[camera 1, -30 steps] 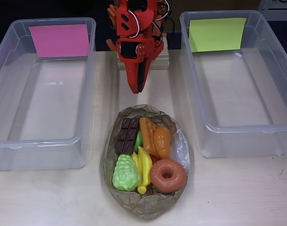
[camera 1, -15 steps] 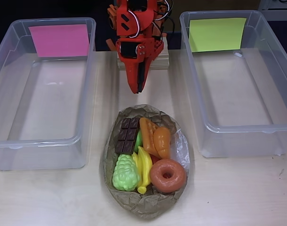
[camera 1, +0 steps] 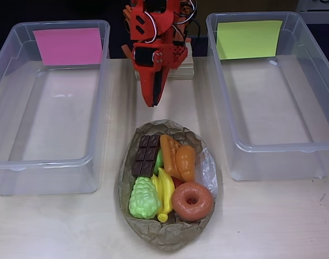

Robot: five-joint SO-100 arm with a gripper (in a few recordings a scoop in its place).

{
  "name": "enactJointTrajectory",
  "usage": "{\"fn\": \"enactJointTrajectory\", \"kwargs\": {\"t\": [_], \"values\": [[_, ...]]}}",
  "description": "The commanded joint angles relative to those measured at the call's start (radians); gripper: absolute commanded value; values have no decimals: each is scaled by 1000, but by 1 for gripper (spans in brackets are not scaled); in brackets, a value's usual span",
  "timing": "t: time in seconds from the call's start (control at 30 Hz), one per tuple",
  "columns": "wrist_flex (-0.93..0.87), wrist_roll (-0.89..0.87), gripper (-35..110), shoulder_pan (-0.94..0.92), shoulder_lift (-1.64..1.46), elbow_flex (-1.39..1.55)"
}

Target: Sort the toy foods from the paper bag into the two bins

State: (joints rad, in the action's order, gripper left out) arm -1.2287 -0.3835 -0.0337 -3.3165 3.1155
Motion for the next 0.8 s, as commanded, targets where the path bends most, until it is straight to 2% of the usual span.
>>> {"fn": "enactJointTrajectory", "kwargs": {"t": [0.0,0.2,0.37,0.5,0.67,0.77], "values": [[-64,38,0,-11,-15,-123],[-69,109,0,20,112,-348],[-43,179,0,51,532,-675],[5,146,1,94,876,-908],[-44,173,0,132,1261,-1230],[-48,69,1,149,1447,-1399]]}}
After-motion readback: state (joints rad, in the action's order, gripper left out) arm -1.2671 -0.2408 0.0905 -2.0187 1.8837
